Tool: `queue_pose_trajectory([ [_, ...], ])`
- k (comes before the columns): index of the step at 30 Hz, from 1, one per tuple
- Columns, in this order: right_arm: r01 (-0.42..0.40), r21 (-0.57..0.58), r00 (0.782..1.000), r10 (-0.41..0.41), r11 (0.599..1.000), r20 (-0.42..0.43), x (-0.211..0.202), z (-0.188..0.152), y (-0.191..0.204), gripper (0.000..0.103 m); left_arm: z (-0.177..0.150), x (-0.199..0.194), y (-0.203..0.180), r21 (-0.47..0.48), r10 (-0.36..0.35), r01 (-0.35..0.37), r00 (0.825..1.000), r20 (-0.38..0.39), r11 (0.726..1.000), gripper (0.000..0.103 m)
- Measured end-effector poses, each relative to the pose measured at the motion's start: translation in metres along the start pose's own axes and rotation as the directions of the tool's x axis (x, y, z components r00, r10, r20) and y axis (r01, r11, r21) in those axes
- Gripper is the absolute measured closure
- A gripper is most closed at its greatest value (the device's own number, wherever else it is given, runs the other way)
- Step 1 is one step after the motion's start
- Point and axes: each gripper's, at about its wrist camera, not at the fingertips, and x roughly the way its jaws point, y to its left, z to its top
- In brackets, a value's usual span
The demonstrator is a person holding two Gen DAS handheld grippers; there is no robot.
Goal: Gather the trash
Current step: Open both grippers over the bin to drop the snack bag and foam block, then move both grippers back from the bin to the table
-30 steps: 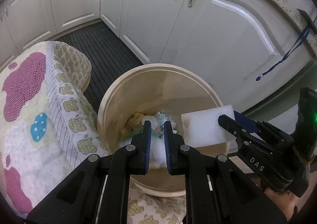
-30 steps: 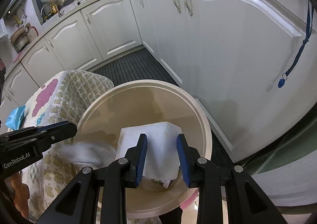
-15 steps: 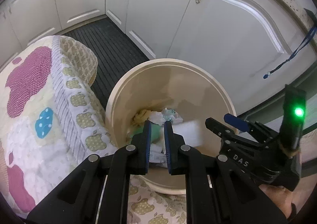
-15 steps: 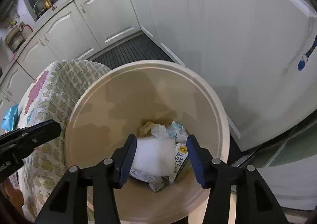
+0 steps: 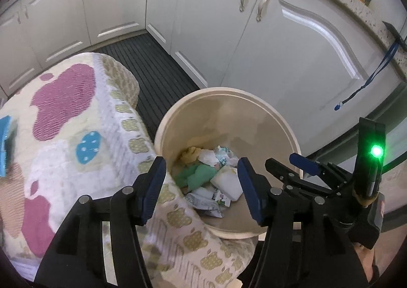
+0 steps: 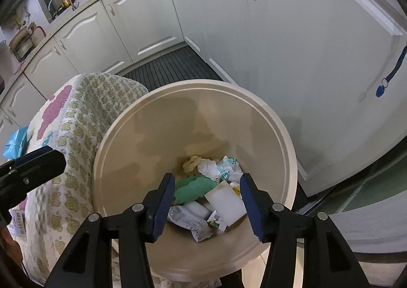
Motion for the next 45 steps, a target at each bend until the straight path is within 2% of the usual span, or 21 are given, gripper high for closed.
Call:
queue_pose_trajectory([
  [3,-0.001,-0.012,1.0,0.001,1.0,0.012,-0.006,0.0,0.005,0.05,-0.004,-0.012,0.003,-0.009,0.015,-0.014,1.0,0.02,1.0,0.046],
  [6,-0.003,-0.031,1.0,0.004,1.0,0.031,-0.014,-0.001,0.014,0.043,-0.007,-0.025,0.006,-0.007,0.04,-0.039,0.998,0.047,0.999,0.046],
  [20,-0.047,-0.124,0.995,0.057,0.991,0.08,-0.046,-0.004,0.068,0.042,-0.031,-0.075,0.047,-0.072,0.131,-0.123,0.985,0.116,0.99,0.046],
  [30,-0.106,-0.21,0.988,0.126,0.972,0.084,-0.057,-0.005,0.124,0.04,-0.06,-0.117,0.106,-0.175,0.168,-0.144,0.978,0.127,0.974,0.046],
  [45,-0.218,-0.364,0.97,0.241,0.906,0.018,-0.051,-0.016,0.222,0.039,-0.116,-0.17,0.206,-0.297,0.239,-0.202,0.966,0.095,0.933,0.046],
])
